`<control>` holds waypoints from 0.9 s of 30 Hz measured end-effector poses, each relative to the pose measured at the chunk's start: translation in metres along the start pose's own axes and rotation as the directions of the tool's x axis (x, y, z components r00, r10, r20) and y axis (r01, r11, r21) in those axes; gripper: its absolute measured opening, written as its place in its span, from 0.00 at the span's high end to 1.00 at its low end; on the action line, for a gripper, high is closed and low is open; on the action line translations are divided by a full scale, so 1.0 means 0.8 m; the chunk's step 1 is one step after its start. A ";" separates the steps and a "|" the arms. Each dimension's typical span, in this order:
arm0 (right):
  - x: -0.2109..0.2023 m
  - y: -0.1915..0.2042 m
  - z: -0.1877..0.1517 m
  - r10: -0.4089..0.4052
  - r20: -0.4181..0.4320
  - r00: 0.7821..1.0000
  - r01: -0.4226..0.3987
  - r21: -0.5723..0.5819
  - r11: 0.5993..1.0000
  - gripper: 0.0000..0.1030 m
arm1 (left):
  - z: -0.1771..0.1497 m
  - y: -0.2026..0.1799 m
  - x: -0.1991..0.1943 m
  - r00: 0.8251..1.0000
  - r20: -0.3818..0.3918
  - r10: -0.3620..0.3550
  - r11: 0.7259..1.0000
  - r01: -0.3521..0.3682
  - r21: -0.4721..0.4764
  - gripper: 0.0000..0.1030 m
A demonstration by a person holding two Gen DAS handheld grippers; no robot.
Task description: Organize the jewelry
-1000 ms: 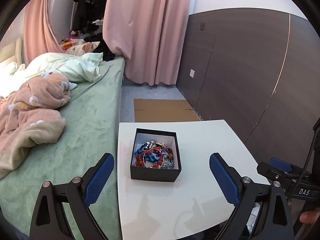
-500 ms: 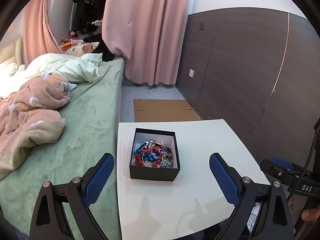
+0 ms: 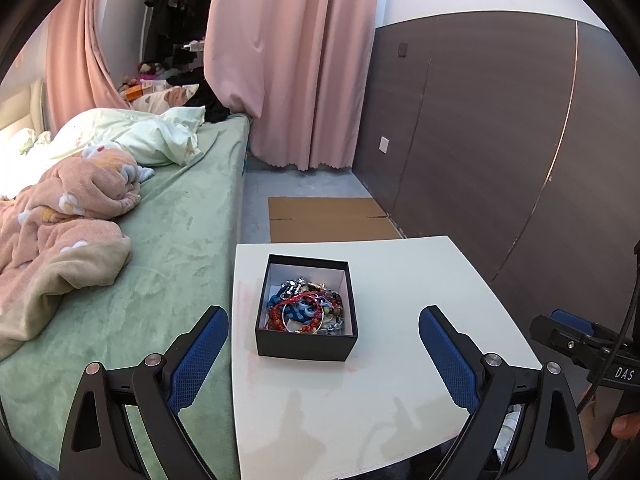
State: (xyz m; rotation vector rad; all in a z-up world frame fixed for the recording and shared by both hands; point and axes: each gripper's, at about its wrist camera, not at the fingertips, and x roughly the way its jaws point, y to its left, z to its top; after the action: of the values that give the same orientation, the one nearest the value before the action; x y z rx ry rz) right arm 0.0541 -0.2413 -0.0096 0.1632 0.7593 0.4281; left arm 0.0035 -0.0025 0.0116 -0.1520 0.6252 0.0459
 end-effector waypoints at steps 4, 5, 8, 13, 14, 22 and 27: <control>-0.002 -0.002 0.000 -0.003 0.002 1.000 0.003 0.004 1.000 0.00 | 0.000 0.000 -0.003 1.000 0.009 0.010 1.000 -0.010 0.008 0.06; -0.002 -0.002 0.000 -0.003 0.000 1.000 0.003 0.004 1.000 0.00 | 0.000 0.000 -0.003 1.000 0.010 0.012 1.000 -0.012 0.010 0.06; -0.002 -0.002 0.000 -0.004 0.001 1.000 0.004 0.003 1.000 0.00 | -0.001 0.001 -0.004 1.000 0.011 0.016 1.000 -0.016 0.011 0.06; -0.003 -0.004 0.000 -0.010 0.003 1.000 0.010 0.003 1.000 0.00 | -0.001 0.000 -0.005 1.000 0.015 0.019 1.000 -0.019 0.012 0.06; -0.003 -0.004 0.000 -0.012 0.003 1.000 0.012 0.006 1.000 0.00 | -0.001 0.000 -0.005 1.000 0.016 0.019 1.000 -0.019 0.012 0.06; -0.002 -0.011 0.003 -0.019 0.005 1.000 0.019 0.013 1.000 0.00 | -0.001 0.000 -0.006 0.999 0.018 0.027 1.000 -0.028 0.009 0.06; -0.002 -0.012 0.003 -0.019 0.004 1.000 0.019 0.014 1.000 0.00 | 0.000 -0.001 -0.006 0.999 0.024 0.035 0.999 -0.035 0.012 0.06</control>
State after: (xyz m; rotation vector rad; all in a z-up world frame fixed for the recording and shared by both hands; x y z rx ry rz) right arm 0.0576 -0.2507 -0.0098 0.1694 0.7588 0.4043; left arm 0.0001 -0.0036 0.0146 -0.1288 0.6048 0.0777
